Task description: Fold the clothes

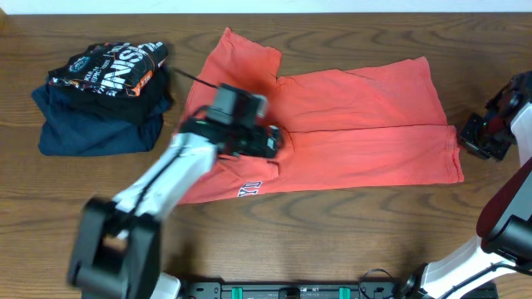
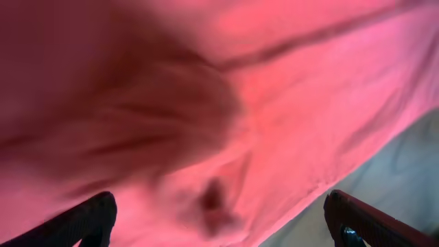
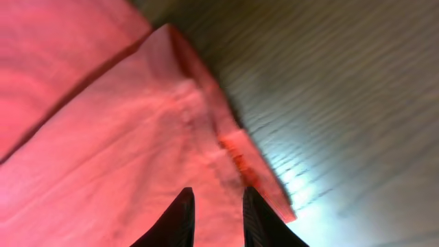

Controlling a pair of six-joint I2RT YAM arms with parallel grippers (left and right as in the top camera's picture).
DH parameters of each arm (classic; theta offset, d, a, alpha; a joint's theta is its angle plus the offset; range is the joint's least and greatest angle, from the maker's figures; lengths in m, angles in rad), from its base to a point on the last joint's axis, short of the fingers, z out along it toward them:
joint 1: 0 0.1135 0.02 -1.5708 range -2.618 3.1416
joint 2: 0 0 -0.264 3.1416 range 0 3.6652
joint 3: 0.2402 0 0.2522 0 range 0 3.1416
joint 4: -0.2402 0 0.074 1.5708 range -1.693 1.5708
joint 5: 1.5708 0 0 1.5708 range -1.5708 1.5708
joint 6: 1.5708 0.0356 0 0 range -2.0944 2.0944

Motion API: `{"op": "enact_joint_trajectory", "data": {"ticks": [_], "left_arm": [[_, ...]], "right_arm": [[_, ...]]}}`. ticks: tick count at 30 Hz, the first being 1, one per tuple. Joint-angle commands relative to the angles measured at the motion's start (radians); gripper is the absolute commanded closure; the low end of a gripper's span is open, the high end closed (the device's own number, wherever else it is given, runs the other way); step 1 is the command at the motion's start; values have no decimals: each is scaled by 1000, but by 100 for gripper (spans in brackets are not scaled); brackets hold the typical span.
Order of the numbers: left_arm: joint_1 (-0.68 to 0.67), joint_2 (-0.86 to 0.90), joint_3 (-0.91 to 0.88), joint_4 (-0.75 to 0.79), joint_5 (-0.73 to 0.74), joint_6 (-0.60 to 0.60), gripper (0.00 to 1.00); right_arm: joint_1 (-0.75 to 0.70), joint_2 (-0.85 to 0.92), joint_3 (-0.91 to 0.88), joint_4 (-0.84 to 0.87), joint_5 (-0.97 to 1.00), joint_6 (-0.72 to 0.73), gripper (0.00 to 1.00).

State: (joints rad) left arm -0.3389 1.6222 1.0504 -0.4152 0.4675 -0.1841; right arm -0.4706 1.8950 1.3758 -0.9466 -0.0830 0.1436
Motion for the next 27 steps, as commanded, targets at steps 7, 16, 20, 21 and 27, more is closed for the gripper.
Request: {"op": "enact_joint_trajectory", "data": {"ticks": [7, 16, 20, 21, 27], "left_arm": [[80, -19, -29, -150, -148, 15, 2], [80, 108, -74, -167, -267, -81, 2], [80, 136, -80, -194, -268, -81, 2], [80, 138, -80, -194, -271, -81, 2], [81, 140, -82, -195, -342, -108, 2]], "right_arm": [[43, -19, 4, -21, -154, -105, 77], [48, -11, -124, 89, -154, -105, 74], [48, -11, -190, 157, -154, -104, 72], [48, -11, -201, 171, -153, -104, 71], [43, -11, -288, 260, -134, -91, 69]]}}
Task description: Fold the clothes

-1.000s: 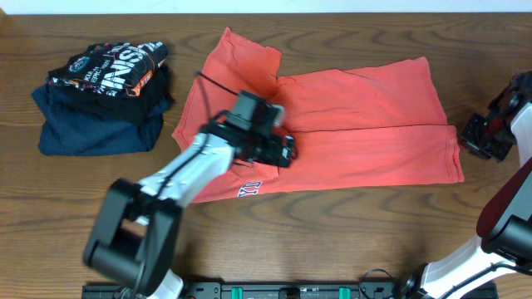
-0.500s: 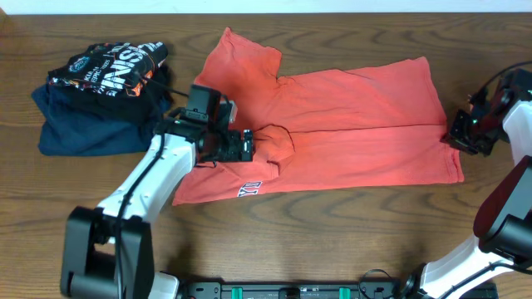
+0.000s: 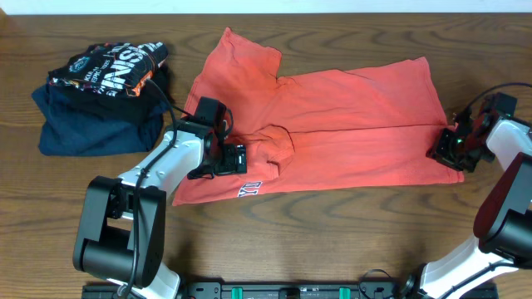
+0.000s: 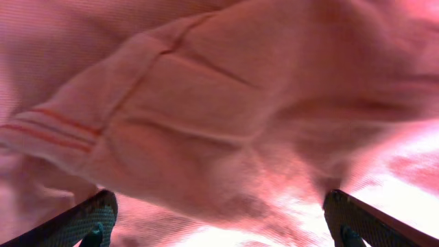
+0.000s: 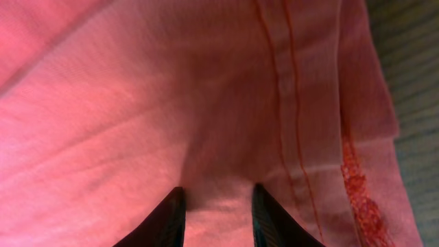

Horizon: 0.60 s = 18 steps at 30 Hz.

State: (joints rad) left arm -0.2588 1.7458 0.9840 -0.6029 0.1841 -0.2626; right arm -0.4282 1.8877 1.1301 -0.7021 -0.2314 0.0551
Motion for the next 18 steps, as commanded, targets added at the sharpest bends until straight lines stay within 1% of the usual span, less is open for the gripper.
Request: {"op": "enact_joint_trajectory", "data": {"ticks": [1, 6, 9, 12, 16, 18], "left_arm": [[0, 18, -18, -11, -58, -38, 2], [1, 33, -47, -24, -57, -58, 2], [0, 39, -72, -28, -42, -57, 2], [1, 39, -81, -47, -39, -58, 2], [1, 37, -78, -73, -39, -56, 2], [1, 37, -76, -75, -39, -52, 2]], "right_arm": [[1, -4, -51, 16, 44, 16, 70], [-3, -4, -56, -25, 185, 85, 71], [-16, -4, -56, -61, 243, 129, 75], [-38, -5, -56, -89, 268, 173, 79], [-77, -5, -56, -140, 278, 182, 86], [-100, -5, -56, -171, 299, 213, 87]]}}
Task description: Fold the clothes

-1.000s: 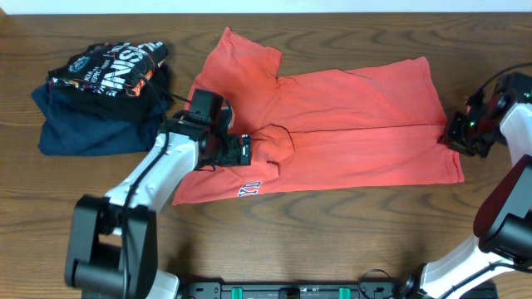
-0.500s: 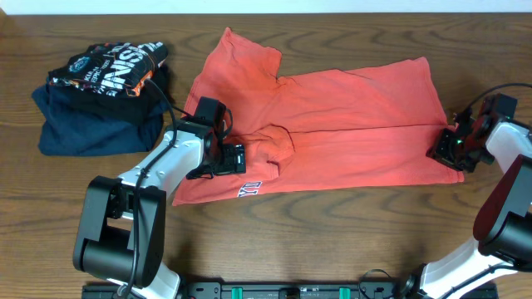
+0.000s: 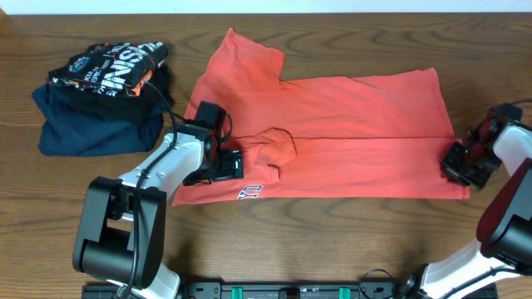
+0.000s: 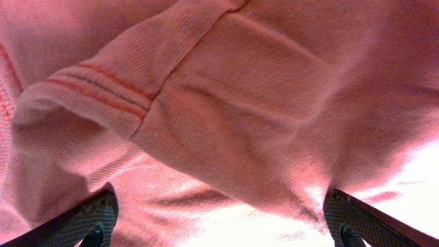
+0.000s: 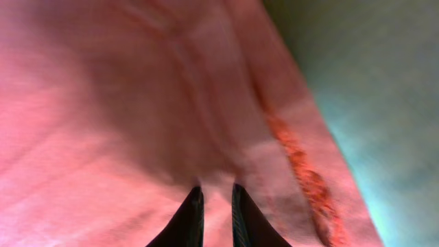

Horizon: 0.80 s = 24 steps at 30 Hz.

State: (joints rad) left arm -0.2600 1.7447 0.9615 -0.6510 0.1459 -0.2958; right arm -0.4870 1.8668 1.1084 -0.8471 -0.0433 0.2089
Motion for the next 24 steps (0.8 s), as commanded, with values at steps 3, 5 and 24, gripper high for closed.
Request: {"op": "enact_joint_trajectory", "data": {"ticks": [3, 5, 24], "left_arm": [[2, 39, -51, -27, -2, -15, 2], [2, 38, -50, -33, -2, -12, 2], [2, 35, -1, -317, 5, 47, 2]], "right_arm": [[-72, 16, -35, -52, 111, 68, 87], [-85, 16, -35, -68, 112, 75, 87], [-173, -25, -33, -196, 199, 206, 92]]}}
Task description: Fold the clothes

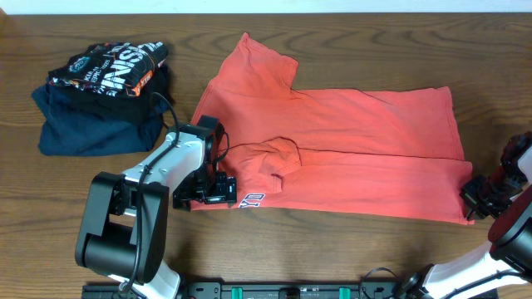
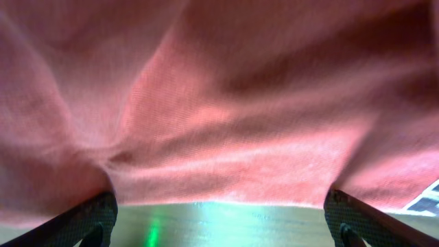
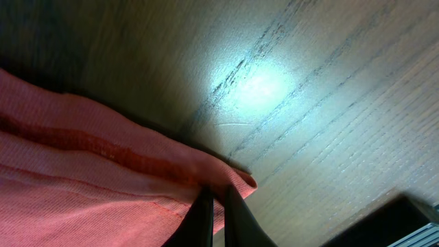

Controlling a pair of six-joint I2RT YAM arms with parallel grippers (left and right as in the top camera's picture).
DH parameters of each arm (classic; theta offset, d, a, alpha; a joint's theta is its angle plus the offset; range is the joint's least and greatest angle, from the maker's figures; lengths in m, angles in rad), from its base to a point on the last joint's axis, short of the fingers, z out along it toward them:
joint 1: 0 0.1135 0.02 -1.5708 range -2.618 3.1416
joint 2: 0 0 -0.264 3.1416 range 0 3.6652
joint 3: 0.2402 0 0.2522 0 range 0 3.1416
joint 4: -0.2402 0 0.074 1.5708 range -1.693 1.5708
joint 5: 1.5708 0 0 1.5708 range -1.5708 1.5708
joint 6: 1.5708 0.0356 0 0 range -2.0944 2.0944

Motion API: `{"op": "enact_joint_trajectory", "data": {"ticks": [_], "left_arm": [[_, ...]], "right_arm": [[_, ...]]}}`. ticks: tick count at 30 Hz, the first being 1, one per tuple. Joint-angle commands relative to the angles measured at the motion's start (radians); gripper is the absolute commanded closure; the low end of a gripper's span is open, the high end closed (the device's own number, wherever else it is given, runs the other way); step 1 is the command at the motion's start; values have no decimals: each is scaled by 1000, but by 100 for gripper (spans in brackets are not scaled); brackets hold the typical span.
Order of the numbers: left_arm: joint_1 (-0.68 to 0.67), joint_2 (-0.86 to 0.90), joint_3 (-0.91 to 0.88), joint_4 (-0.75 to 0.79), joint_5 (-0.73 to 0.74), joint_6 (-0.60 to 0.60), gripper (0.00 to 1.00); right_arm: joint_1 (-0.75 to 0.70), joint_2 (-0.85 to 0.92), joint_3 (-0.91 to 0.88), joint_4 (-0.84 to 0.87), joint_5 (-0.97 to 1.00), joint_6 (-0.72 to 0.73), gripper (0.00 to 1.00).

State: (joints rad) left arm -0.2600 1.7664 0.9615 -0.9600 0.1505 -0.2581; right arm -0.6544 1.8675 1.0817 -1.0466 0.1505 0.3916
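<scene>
A red shirt (image 1: 357,141) lies spread across the middle of the wooden table (image 1: 332,249), its sleeve pointing to the far side. My left gripper (image 1: 208,189) sits at the shirt's front left hem, near the printed letters. In the left wrist view the left gripper (image 2: 219,223) is open, its fingers (image 2: 86,219) wide apart, with the shirt's edge (image 2: 219,103) lying across the gap over bare table. My right gripper (image 1: 482,198) is at the front right corner. In the right wrist view the right gripper (image 3: 214,206) is shut on the hem corner (image 3: 82,178).
A folded pile of dark clothes (image 1: 100,91), a black printed piece on a navy one, sits at the back left. The left arm (image 1: 158,174) reaches in from the front left. The table's front edge runs close below both grippers.
The shirt has shifted right and toward the front. My right gripper, still shut on the hem, is nearer the front edge. My left gripper has moved forward to the shirt's front hem.
At first my left gripper was over the shirt's middle and my right gripper stood beside the right hem. Then the right gripper was on the hem and the left further left. After that the shirt lay further right, and now further right and forward.
</scene>
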Motion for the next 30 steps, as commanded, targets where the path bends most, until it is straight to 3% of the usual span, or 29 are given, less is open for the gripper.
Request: {"op": "enact_joint_trajectory", "data": {"ticks": [1, 7, 10, 13, 16, 21, 30], "left_arm": [[2, 9, -1, -5, 0, 10, 2], [2, -130, 24, -4, -23, 10, 2], [2, -240, 51, 7, -40, 20, 2], [2, -333, 87, 87, -21, 122, 2], [2, -351, 163, 160, -1, 151, 2], [2, -255, 346, 230, 81, 204, 2], [111, 135, 766, 251, 152, 248, 2]], "right_arm": [[-6, -35, -5, 3, -1, 23, 92], [-6, -163, 19, 2, -43, 19, 87], [-5, -244, 44, 16, -121, -21, 75], [-5, -311, 60, 63, -288, -106, 53], [0, -351, 64, 106, -422, -196, 50], [53, -373, 71, 123, -458, -300, 50], [112, -373, 74, 89, -459, -380, 45]]}}
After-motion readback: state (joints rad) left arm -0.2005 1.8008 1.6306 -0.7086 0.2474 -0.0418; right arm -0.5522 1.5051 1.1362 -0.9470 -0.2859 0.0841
